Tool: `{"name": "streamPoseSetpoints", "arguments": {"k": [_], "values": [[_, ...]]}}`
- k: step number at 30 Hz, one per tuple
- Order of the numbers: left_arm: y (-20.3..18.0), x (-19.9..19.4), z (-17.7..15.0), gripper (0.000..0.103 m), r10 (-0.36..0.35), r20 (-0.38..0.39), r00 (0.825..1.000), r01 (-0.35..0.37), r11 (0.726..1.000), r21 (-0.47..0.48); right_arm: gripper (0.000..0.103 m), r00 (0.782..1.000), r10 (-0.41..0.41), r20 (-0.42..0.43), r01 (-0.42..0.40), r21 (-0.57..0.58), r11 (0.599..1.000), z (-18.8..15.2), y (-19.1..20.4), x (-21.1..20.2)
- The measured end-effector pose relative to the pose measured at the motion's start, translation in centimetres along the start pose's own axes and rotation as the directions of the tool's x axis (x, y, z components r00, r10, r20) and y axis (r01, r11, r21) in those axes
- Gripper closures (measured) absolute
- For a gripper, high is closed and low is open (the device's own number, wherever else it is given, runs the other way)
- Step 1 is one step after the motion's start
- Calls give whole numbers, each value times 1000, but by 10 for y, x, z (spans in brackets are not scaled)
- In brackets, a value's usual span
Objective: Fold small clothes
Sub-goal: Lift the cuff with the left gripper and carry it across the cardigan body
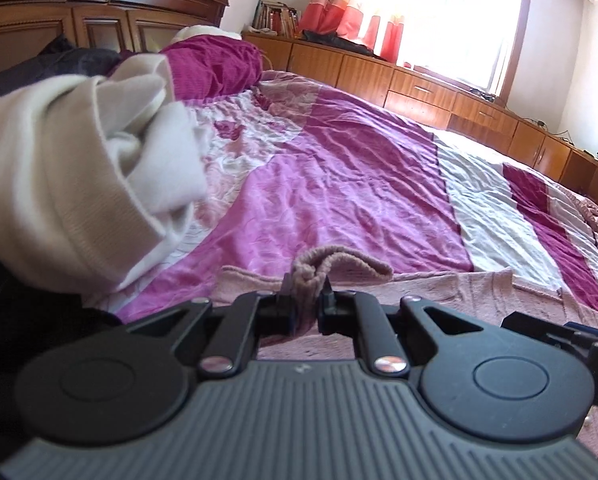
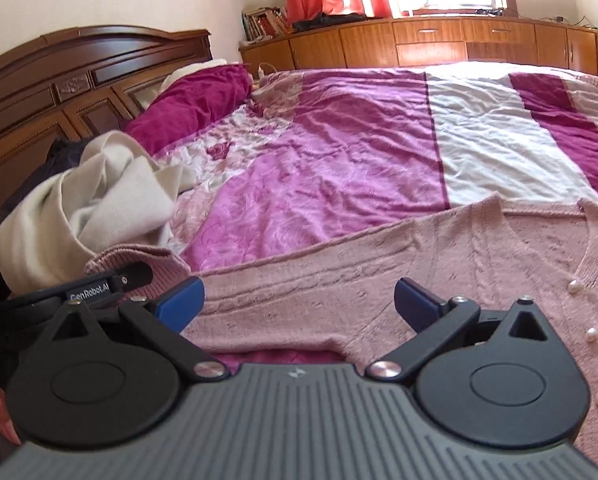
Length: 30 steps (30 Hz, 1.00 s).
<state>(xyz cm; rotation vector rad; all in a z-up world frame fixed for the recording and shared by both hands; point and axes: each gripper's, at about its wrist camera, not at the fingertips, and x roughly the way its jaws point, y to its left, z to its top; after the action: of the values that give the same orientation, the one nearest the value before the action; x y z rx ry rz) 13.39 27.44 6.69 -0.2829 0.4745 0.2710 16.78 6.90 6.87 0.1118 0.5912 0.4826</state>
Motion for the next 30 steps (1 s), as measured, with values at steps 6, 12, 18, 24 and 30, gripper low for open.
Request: {"name": "streamPoseSetpoints", "arguments": {"k": [6, 12, 18, 24, 30], "values": [[-28, -2, 6, 92, 0, -15, 1000, 1, 999, 46, 0, 1000, -17, 20, 17, 17, 1000, 10, -18, -19], [-58, -6, 8, 92, -13, -12, 1000, 15, 995, 97, 0, 998, -42, 43, 39, 64, 997, 16, -47, -36], [-92, -9, 8, 92, -22, -9, 1000, 23, 989, 146, 0, 998, -45, 44, 39, 134, 990, 13, -82, -50], [-127, -5, 7, 92, -23, -18, 1000, 25, 986, 167, 0, 997, -60, 41, 53, 152, 987, 10, -122, -67], [-172, 6, 3, 92, -26, -29, 999, 31, 977, 211, 0, 993, -101, 64, 86, 197, 977, 7, -178, -79]]}}
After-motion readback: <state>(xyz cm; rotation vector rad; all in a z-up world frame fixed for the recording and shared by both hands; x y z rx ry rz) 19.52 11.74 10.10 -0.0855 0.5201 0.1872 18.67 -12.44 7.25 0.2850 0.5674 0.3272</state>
